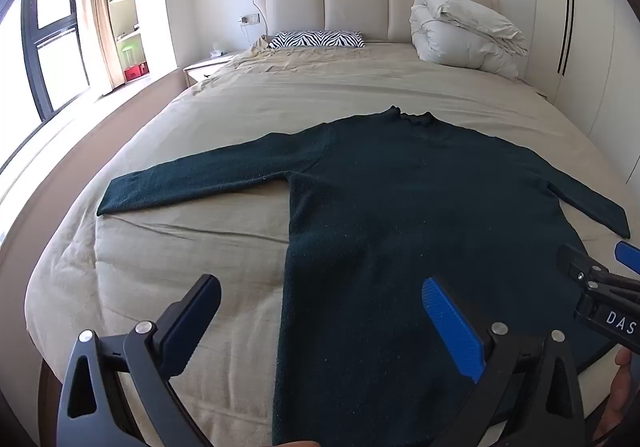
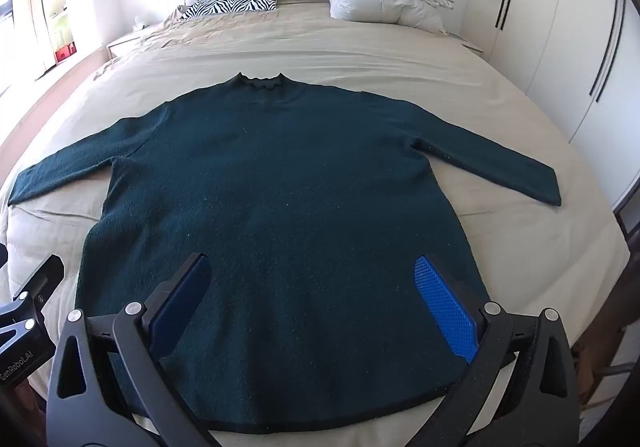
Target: Fold small clothes
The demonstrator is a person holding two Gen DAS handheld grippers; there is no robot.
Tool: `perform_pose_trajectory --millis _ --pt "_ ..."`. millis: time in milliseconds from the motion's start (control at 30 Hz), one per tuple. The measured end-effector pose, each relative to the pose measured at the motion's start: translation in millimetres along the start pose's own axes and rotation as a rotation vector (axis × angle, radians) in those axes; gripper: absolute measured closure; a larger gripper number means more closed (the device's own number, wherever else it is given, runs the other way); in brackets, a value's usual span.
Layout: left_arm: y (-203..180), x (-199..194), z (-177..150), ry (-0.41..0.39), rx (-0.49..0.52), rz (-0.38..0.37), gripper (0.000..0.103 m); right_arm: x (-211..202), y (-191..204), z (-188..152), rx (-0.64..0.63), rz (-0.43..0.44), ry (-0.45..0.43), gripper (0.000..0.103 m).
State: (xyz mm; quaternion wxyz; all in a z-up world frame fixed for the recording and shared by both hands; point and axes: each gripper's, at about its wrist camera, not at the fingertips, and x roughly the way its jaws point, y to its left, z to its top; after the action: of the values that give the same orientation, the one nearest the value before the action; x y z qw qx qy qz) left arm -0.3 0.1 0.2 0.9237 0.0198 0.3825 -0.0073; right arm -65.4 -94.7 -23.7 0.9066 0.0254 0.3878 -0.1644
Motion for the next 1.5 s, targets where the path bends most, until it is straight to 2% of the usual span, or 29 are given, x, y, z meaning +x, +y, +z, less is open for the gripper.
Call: perform_pose_trajectory --millis 1500 --pt "4 5 -10 0.025 -0.018 -0.006 0.000 -1 5 -4 -0.010 -0.005 0.011 0.000"
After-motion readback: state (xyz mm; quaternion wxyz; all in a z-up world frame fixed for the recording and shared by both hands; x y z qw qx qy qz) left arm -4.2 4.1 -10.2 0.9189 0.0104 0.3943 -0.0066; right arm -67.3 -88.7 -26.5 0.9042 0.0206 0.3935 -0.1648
